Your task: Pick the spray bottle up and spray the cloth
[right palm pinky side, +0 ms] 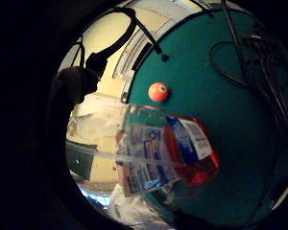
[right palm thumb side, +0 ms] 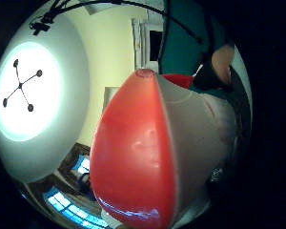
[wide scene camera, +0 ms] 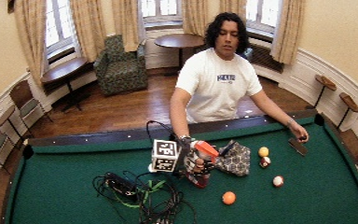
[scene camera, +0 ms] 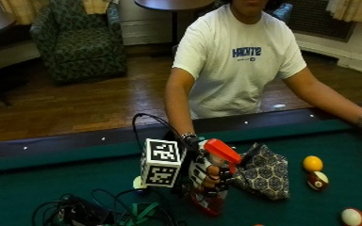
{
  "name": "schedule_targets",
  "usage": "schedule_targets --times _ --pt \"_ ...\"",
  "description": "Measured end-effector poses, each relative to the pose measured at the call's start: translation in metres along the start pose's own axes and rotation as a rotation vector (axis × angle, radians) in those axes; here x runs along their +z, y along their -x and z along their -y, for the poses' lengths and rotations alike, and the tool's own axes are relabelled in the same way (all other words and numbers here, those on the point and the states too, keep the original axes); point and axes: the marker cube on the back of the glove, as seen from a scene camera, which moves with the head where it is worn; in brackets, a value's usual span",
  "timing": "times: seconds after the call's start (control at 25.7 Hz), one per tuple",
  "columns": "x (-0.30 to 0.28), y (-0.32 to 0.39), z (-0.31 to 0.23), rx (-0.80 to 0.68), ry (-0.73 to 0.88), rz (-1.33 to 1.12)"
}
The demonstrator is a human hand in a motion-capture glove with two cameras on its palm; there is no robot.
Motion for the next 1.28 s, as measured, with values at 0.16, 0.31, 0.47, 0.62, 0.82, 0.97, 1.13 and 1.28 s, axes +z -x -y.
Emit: schedule_targets --times 0.16,0.31,0.47,0.62,0.82,0.97,1.13,1.28 --pt "0.004 0.002 0.003 -0.001 0.01 0.011" --pt "0.006 0.006 0.005 -0.018 0.004 0.025" --pt "0.007 0.008 0.007 -0.032 -0.009 0.027" --pt "0.007 0.008 0.006 -0.07 -0.053 -0.003" --pt "0.003 0.015 0.003 -0.113 -0.085 -0.012" --pt "-0.006 0.036 -0.001 -0.139 -0.068 0.012" --pt "-0.019 0.065 -0.006 -0.172 -0.053 -0.018" --pt "-0.031 0.095 -0.012 -0.201 0.004 -0.075"
